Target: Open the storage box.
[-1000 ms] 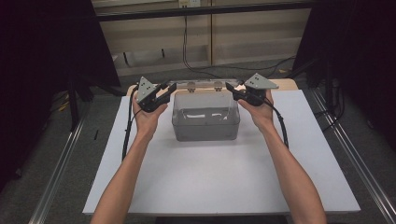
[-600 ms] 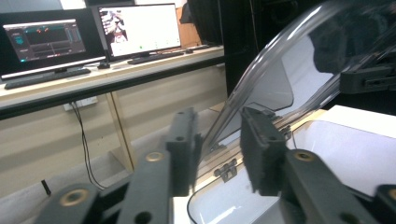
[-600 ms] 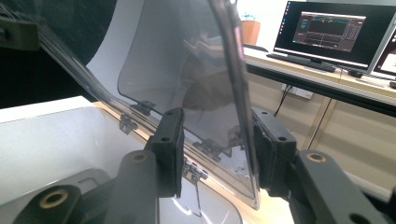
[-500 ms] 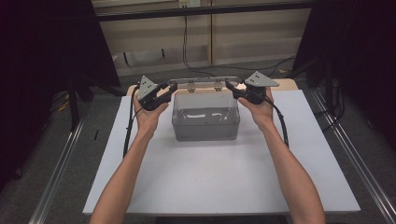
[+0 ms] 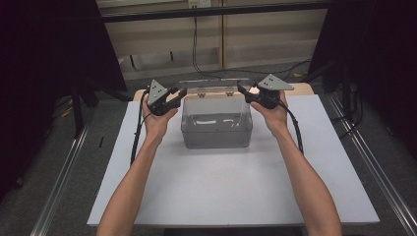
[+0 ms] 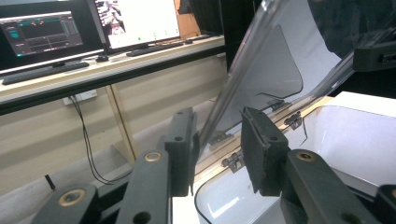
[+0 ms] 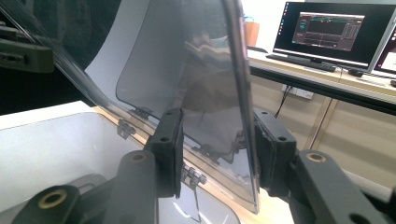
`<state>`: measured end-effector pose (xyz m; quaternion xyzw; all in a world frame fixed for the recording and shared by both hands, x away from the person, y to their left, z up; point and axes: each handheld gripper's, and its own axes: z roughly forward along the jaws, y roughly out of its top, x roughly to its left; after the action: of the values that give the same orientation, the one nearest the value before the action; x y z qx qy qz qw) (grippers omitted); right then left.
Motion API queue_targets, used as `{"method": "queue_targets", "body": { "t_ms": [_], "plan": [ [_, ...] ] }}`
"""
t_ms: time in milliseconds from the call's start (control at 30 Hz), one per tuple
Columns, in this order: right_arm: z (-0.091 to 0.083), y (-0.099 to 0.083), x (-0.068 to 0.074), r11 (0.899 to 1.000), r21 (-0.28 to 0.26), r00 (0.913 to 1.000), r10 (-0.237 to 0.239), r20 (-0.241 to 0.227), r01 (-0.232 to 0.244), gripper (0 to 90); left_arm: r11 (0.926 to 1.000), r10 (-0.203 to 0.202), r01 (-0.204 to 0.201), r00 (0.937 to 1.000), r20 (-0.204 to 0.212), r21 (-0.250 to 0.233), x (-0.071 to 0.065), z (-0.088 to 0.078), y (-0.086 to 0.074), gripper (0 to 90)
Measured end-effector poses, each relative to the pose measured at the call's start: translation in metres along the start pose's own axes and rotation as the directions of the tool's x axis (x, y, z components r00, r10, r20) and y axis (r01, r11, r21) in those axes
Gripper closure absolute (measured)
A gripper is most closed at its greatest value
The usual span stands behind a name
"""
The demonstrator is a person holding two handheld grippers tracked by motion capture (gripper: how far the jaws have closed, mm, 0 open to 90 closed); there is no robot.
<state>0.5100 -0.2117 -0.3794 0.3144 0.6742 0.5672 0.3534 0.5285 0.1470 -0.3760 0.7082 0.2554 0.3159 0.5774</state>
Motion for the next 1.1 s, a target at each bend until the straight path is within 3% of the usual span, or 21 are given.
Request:
{"method": "queue_targets", "body": {
  "t_ms": [167,333,533,600,633,700,867,1033,1100],
  "plan": [
    [0.001,0.0,-0.001,1.0,-0.002,1.0,0.006,-0.001,-0.006,57.1,0.9998,0.013,-0.013,0.9999,-0.005,0.017,0.002,0.004,-0.003,64.4],
    [0.002,0.001,-0.001,1.0,0.001,1.0,0.009,0.003,-0.009,57.1,0.9997,0.001,0.0,0.9997,-0.023,0.024,0.007,0.007,-0.009,60.9],
    [0.004,0.003,-0.002,1.0,0.001,0.9999,0.012,0.007,-0.012,57.3,0.9989,0.018,-0.018,0.9998,-0.01,0.042,0.01,0.012,-0.015,59.0],
    [0.004,0.003,-0.003,1.0,0.004,0.9999,0.012,0.006,-0.012,57.3,0.9993,0.007,-0.007,1.0,-0.004,0.038,0.01,0.016,-0.016,56.6],
    [0.004,0.003,-0.003,1.0,0.003,0.9999,0.013,0.006,-0.013,57.3,0.9983,0.024,-0.023,0.9997,-0.008,0.053,0.01,0.018,-0.017,55.1],
    [0.005,0.003,-0.003,1.0,0.001,0.9999,0.015,0.007,-0.015,57.4,0.9986,0.01,-0.009,0.9998,-0.014,0.052,0.009,0.022,-0.017,47.4],
    [0.006,0.004,-0.004,1.0,0.002,0.9999,0.015,0.004,-0.015,57.6,0.9985,0.024,-0.025,0.9996,0.016,0.048,0.007,0.029,-0.015,55.8],
    [0.006,0.004,-0.004,1.0,0.001,0.9999,0.016,0.005,-0.016,57.9,0.9991,-0.009,0.008,0.9999,0.009,0.042,0.011,0.032,-0.016,66.0],
    [0.006,0.004,-0.004,1.0,-0.001,0.9998,0.015,0.008,-0.015,57.9,0.9988,0.01,-0.011,0.9999,0.011,0.047,0.012,0.032,-0.016,66.9]
  ]
}}
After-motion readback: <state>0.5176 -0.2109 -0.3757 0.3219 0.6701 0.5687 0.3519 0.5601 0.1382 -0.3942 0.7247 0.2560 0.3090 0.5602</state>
